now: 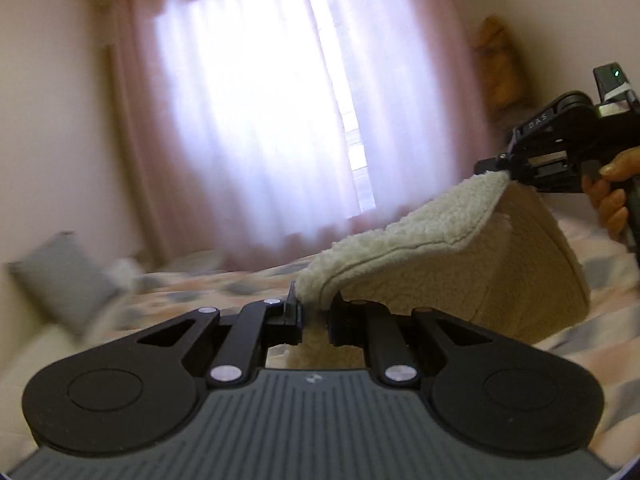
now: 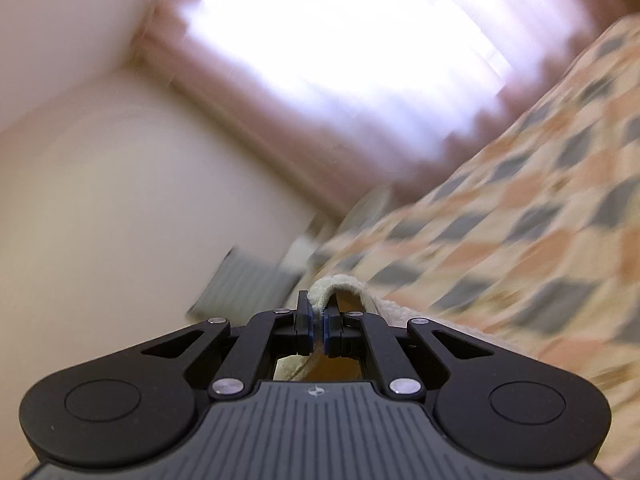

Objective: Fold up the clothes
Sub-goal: 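Lift the vest up with both grippers to unfold it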

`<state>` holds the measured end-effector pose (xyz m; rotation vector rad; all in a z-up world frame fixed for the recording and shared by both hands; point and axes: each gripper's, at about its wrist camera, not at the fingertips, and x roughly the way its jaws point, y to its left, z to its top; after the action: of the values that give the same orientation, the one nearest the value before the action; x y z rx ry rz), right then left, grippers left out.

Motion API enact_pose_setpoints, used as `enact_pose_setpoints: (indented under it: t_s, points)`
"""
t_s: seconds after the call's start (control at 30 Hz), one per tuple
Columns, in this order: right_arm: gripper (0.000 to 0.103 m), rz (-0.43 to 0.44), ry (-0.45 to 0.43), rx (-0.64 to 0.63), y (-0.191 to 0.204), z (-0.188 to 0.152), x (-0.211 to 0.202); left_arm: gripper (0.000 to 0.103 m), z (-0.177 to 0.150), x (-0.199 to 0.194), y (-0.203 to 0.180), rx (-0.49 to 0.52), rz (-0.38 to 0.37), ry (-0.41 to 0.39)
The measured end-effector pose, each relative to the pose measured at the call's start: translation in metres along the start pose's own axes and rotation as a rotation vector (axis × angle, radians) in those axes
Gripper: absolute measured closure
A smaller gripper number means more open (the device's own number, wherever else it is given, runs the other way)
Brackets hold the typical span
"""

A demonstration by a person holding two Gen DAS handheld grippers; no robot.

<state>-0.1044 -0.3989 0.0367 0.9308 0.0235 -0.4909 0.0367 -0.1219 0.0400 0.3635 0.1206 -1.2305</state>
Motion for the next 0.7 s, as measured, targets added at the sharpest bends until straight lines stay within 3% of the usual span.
enact_pose_setpoints:
  t_s: [0.2,0.33,0.47,0.57,0.67,0.7]
  points:
    - [0.098,-0.14,-0.195,-0.105,-0.016,0.07,-0.131,0.092,0.032,0.001,-0.083,-0.094,-0.23,-0.092]
    - [0.098,-0.185,-0.246,-0.207,-0.004,0.108,-0.147,0.092,0.032,0.006,-0.101,-0.154,-0.249,-0.063]
    - [0.097,-0.174,-0.13,-0.283,0.012,0.113,-0.078,0.091,-0.011,0.012,-0.072,-0.243,-0.163,0.072]
    - [0.092,-0.141,0.052,-0.328,0.02,0.07,0.017,0.087,-0.058,0.019,-0.036,-0.335,-0.063,0.259]
    - [0.07,-0.075,0.301,-0.253,0.013,0.011,0.103,0.087,-0.106,0.024,0.002,-0.396,0.034,0.438]
    - [0.054,-0.056,0.392,-0.199,0.009,-0.012,0.129,0.087,-0.12,0.025,0.017,-0.407,0.061,0.488]
